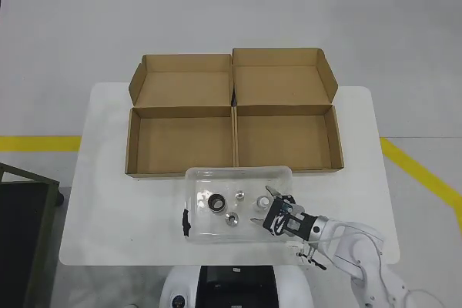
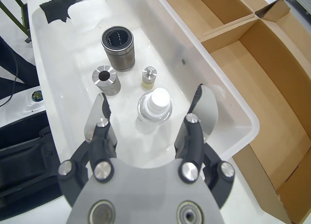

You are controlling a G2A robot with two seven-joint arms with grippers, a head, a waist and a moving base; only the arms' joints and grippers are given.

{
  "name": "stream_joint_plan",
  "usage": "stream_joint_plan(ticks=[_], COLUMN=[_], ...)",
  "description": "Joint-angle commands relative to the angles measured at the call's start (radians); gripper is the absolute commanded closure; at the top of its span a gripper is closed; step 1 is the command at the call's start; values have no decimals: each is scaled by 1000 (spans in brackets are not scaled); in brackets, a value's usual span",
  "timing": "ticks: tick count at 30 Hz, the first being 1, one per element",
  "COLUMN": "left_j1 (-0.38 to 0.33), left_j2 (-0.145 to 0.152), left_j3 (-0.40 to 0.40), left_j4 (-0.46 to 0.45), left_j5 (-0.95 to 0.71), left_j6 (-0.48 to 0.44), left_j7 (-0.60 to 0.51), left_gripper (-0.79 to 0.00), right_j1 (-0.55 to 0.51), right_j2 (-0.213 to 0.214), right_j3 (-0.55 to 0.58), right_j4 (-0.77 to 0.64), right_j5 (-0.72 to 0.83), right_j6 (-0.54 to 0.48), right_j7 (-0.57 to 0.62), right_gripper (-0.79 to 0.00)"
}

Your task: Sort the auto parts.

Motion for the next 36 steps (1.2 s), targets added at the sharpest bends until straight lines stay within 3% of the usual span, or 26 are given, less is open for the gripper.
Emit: stream_joint_plan(ticks=[1,13,15,20,21,36], left_j1=[0,0,0,0,0,0], left_j2=[0,0,0,0,0,0], left_j3=[0,0,0,0,0,0], left_j4=[0,0,0,0,0,0], left_j5=[0,0,0,0,0,0], left_j6=[0,0,0,0,0,0], left_j7=[0,0,0,0,0,0], left_gripper=[-785,-785,-785,-785,-785,-785], right_j1=[4,15,20,27,27,20], right_j2=[2,11,11,14,14,23], right_j3=[-6,-34,-40,-52,-53,-12], right_j4=[-4,8,12,13,9,-53], right_j5=[-19,-60,-60,-53,-49,202], right_j6=[0,30,35,44,45,25], right_j7=[9,17,16,16,15,-65], right_gripper=[-391,-363,-292,-12,0,0])
